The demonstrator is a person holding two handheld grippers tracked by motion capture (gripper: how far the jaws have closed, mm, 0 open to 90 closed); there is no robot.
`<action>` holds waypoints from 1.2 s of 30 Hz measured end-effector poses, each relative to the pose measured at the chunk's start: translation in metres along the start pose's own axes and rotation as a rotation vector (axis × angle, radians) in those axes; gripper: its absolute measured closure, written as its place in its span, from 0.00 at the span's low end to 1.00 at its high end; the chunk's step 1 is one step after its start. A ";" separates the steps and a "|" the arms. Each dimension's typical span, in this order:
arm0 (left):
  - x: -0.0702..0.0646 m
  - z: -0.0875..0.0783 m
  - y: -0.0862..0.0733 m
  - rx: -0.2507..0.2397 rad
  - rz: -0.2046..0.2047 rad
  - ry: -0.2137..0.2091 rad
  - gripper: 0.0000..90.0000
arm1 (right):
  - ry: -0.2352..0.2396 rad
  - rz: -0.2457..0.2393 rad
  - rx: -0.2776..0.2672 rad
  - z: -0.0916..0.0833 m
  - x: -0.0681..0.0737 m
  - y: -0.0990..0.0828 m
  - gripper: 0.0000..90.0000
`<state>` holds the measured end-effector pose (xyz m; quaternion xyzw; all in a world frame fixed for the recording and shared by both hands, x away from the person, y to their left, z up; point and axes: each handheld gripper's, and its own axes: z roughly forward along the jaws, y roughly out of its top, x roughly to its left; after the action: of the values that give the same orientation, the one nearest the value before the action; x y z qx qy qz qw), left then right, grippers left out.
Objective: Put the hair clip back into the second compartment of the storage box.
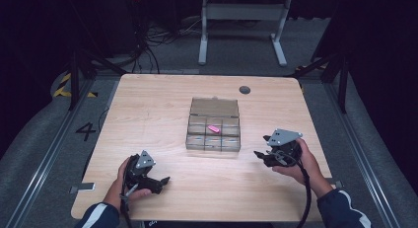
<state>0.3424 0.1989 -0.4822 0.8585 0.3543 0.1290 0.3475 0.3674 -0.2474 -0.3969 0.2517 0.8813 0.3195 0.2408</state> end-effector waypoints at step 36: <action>0.000 0.000 0.000 0.004 0.004 0.000 0.01 | 0.026 0.302 -0.026 -0.013 -0.015 -0.124 0.27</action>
<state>0.3427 0.1988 -0.4818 0.8599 0.3531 0.1289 0.3455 0.3347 -0.3450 -0.4687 0.3739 0.8322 0.3668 0.1817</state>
